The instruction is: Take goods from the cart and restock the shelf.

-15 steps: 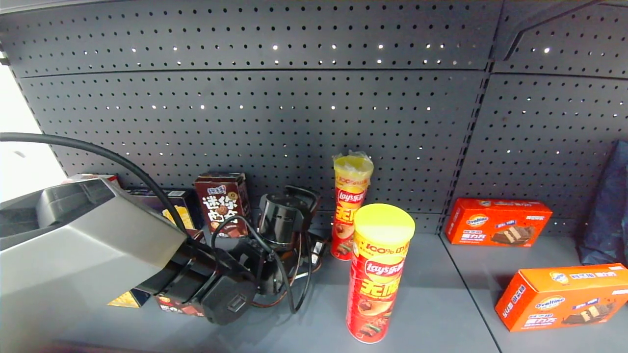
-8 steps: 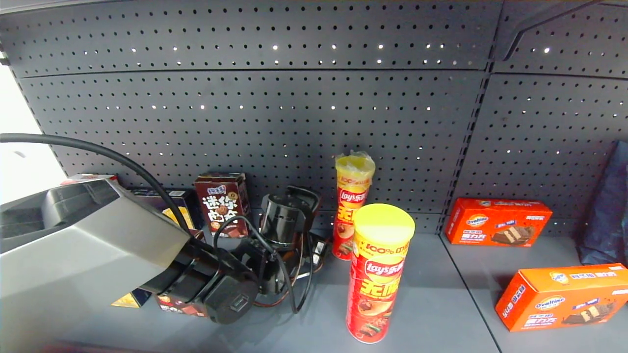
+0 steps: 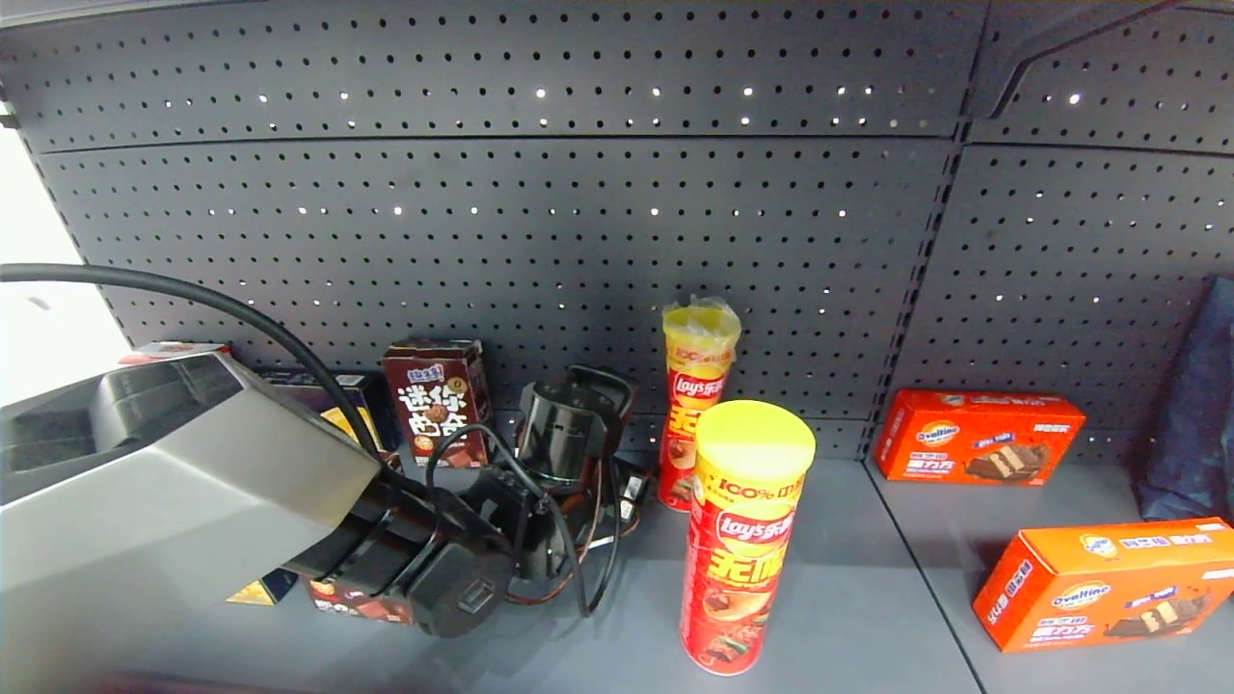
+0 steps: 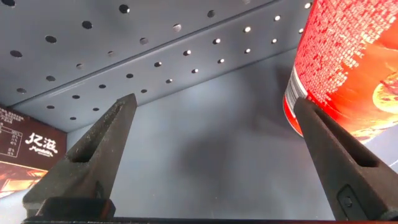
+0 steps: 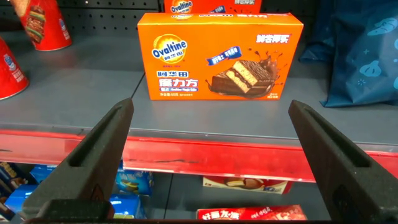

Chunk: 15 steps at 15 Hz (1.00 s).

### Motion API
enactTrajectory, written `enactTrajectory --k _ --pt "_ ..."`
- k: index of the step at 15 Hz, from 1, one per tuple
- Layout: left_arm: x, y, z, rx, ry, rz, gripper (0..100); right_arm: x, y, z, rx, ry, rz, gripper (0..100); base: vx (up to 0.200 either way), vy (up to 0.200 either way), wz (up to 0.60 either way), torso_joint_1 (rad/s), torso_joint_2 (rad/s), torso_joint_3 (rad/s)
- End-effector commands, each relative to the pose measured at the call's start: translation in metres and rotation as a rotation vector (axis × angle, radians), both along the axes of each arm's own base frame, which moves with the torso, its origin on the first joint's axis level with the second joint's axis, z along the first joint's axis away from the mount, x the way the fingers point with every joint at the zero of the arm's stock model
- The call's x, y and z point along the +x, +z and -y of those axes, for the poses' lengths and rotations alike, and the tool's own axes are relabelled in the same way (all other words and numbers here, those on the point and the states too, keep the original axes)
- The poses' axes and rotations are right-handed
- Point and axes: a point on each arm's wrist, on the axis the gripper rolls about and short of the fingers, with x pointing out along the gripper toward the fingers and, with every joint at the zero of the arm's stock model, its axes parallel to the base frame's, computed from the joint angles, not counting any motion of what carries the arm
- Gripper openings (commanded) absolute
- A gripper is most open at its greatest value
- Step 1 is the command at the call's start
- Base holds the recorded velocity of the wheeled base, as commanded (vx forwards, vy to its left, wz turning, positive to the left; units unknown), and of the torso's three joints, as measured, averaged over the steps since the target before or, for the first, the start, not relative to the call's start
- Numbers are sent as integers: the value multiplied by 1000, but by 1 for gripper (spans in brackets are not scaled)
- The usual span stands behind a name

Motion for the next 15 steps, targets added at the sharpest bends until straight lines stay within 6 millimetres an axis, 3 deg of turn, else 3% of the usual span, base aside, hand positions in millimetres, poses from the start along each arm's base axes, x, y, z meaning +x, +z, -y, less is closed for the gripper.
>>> enactTrajectory --k 1,11,13,14,15 --pt "0 0 0 0 2 1 100 0 0 0 0 1 -1 100 0 0 0 0 0 0" --pt "0 3 -1 -2 2 9 100 0 0 0 0 1 -1 100 0 0 0 0 0 0" --pt "-2 25 -7 -22 6 59 100 0 0 0 0 1 -1 100 0 0 0 0 0 0" --pt "-2 25 -7 -22 6 59 100 0 0 0 0 1 -1 100 0 0 0 0 0 0" --pt "-3 52 -19 -13 2 130 100 0 0 0 0 1 -1 100 0 0 0 0 0 0"
